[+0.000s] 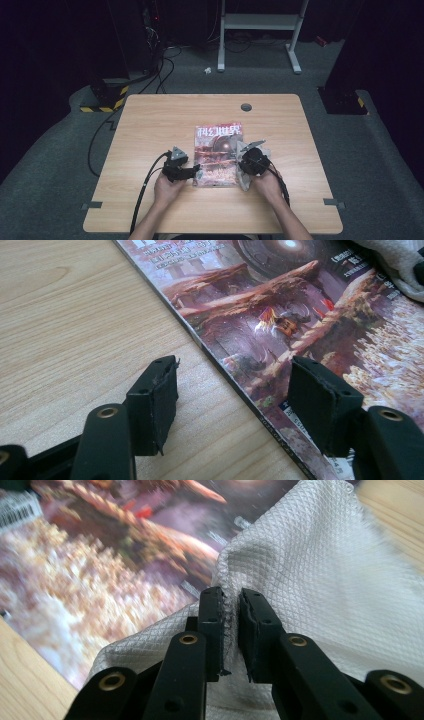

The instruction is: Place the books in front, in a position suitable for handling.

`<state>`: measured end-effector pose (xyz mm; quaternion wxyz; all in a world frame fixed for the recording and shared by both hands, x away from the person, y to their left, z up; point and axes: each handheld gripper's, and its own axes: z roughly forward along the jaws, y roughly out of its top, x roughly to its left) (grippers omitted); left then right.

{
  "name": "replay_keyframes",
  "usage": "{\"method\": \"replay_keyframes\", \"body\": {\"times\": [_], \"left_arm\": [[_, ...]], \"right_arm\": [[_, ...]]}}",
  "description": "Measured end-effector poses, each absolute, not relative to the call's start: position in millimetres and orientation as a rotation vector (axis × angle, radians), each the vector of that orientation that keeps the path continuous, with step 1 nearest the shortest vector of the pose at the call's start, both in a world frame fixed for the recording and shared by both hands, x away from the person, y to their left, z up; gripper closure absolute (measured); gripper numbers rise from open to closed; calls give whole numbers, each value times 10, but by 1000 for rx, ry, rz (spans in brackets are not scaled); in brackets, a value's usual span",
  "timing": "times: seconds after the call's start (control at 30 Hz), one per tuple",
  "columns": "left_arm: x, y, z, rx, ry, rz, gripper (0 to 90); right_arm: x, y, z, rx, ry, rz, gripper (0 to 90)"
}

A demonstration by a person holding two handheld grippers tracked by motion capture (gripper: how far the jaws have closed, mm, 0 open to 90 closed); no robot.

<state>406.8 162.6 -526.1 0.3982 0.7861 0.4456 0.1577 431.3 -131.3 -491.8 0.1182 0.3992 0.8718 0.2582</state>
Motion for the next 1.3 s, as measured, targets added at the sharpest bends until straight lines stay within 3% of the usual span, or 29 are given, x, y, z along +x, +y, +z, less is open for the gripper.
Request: {"method": "replay_keyframes", "body": {"times": [0.13,0.67,0.93,1.3], "left_arm": [[4068,1626,-5260,1990,1129,399,366],[4069,1626,-5260,1990,1132,397,367],[4069,1625,-5260,1990,1130,399,366],[4069,1624,-5260,1991,1128,398,366]], "right_arm": [[4275,-1163,-4897,1103,2538,653,815],[4275,-110,-4931,933,2711,803,812],[4379,-262,-4940,975,2716,838,805],[4435,-1194,-4930,1204,2574,810,806]]}}
